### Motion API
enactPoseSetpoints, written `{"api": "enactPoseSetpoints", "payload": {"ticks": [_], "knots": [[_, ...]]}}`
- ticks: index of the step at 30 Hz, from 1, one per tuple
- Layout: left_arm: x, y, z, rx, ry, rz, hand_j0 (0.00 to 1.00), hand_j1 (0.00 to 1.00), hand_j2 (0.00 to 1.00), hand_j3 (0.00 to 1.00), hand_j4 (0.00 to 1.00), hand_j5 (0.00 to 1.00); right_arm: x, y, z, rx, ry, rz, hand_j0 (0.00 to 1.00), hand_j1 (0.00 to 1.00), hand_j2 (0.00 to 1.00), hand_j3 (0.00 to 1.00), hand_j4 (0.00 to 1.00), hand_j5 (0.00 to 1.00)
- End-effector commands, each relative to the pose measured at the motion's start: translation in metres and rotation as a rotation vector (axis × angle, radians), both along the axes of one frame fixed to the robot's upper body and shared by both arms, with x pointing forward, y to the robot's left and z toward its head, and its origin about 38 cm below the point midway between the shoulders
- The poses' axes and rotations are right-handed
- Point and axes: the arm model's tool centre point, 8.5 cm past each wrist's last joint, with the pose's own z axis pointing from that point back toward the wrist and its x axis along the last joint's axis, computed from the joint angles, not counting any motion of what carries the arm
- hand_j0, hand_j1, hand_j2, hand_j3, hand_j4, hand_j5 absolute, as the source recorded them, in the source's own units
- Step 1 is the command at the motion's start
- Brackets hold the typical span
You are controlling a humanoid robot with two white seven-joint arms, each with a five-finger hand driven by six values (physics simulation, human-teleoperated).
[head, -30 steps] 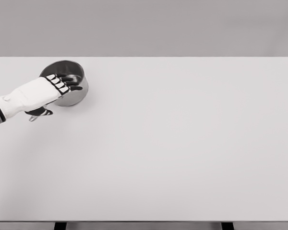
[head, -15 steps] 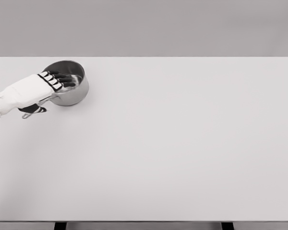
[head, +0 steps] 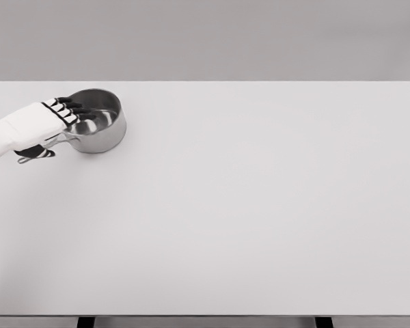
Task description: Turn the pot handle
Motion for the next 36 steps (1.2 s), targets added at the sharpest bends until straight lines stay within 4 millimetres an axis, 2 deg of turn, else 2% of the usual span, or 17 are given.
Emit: {"api": "enactPoseSetpoints", "payload": {"ticks": [1, 18, 36], "knots": [[0.001, 0.005, -0.001, -0.004, 0.005, 0.013, 1.00, 1.00, 1.00, 1.00, 1.00, 1.00, 0.000, 0.000, 0.000, 0.000, 0.000, 0.000, 1.00, 1.00, 1.00, 1.00, 1.00, 1.00], [0.010, 0.019, 0.010, 0.025, -0.027, 0.059, 1.00, 1.00, 1.00, 1.00, 1.00, 1.00, 0.000, 0.000, 0.000, 0.000, -0.001, 0.000, 1.00, 1.00, 1.00, 1.00, 1.00, 1.00], [0.023, 0.037, 0.013, 0.046, -0.029, 0.122, 1.00, 1.00, 1.00, 1.00, 1.00, 1.00, 0.000, 0.000, 0.000, 0.000, 0.000, 0.000, 1.00, 1.00, 1.00, 1.00, 1.00, 1.00]]}}
